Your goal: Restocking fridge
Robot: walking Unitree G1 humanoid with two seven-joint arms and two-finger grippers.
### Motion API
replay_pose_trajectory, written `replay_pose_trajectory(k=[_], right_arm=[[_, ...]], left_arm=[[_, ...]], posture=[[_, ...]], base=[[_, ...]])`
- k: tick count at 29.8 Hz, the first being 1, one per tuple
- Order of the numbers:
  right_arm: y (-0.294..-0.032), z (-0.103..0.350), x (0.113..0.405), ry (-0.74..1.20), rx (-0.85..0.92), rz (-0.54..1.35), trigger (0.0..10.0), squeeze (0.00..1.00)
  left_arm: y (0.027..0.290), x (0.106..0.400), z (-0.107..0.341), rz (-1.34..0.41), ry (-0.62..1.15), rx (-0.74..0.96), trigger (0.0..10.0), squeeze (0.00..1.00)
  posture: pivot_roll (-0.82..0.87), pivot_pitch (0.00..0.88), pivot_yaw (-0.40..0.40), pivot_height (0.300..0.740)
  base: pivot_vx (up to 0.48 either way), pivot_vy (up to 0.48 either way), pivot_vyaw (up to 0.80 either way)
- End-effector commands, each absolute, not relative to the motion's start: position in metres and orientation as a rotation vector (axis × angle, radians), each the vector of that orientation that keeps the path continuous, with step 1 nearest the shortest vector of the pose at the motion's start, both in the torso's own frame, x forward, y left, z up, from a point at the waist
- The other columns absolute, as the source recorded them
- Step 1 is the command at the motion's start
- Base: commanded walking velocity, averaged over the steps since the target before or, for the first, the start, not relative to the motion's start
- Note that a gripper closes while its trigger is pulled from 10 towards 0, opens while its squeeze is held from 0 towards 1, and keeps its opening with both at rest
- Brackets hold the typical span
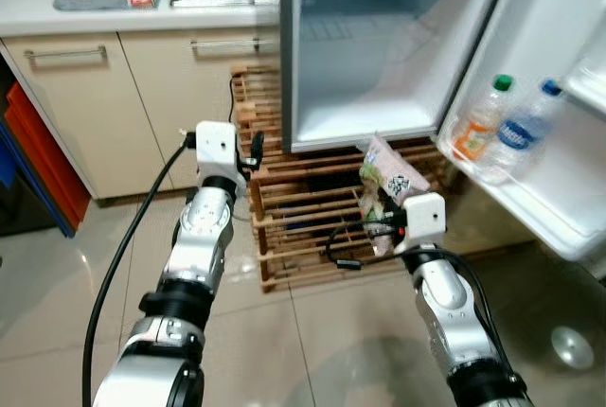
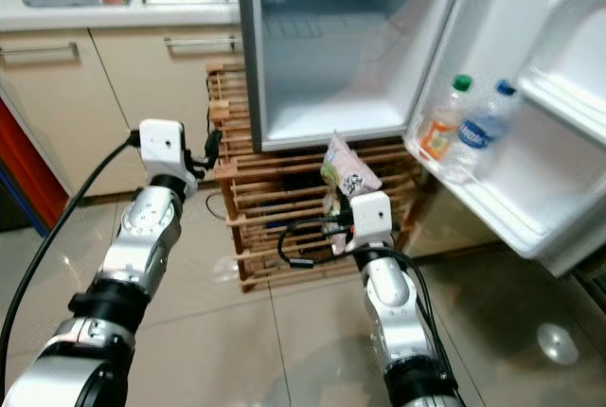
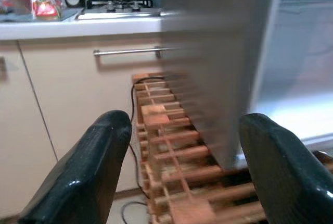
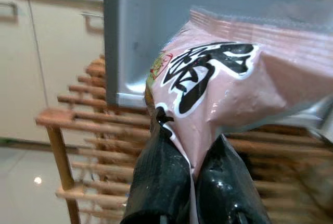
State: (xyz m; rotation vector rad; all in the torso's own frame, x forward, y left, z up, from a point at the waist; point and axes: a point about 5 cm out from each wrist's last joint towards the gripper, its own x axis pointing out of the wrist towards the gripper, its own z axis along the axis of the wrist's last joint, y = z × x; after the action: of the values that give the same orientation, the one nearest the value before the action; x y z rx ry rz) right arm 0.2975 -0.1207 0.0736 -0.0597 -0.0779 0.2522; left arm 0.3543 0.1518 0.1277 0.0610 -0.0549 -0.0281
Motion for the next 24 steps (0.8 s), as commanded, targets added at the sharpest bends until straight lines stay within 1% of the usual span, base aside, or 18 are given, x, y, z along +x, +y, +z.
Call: replay_pose_trajectory(k=[1, 11, 13, 19, 24], right_arm=[[-0.131, 0.079, 0.3, -0.111, -0.075, 0.222, 0.0, 0.0], [-0.136, 0.081, 0.305, -0.112, -0.078, 0.199, 0.0, 0.0], [-0.139, 0.082, 0.307, -0.112, -0.079, 0.188, 0.0, 0.0], [-0.142, 0.083, 0.31, -0.112, -0.079, 0.177, 0.0, 0.0], [-0.144, 0.083, 0.312, -0.106, -0.075, 0.172, 0.0, 0.0]], left_arm=[[0.136, 0.357, 0.137, -0.08, -0.093, 0.046, 10.0, 0.0], [0.136, 0.356, 0.143, -0.091, -0.137, 0.066, 10.0, 0.0], [0.134, 0.356, 0.143, -0.095, -0.138, 0.11, 10.0, 0.0], [0.129, 0.351, 0.15, -0.124, -0.187, 0.063, 10.0, 0.0], [0.123, 0.348, 0.155, -0.125, -0.205, 0.034, 10.0, 0.0]], posture=[[-0.14, 0.0, -0.001, 0.74], [-0.14, 0.0, -0.001, 0.74], [-0.13, 0.0, -0.001, 0.74], [-0.13, 0.0, -0.003, 0.74], [-0.12, 0.0, -0.016, 0.74]], base=[[0.48, 0.0, 0.0], [0.48, 0.0, 0.0], [0.0, 0.0, 0.0], [0.0, 0.0, 0.0], [0.291, -0.377, 0.0]])
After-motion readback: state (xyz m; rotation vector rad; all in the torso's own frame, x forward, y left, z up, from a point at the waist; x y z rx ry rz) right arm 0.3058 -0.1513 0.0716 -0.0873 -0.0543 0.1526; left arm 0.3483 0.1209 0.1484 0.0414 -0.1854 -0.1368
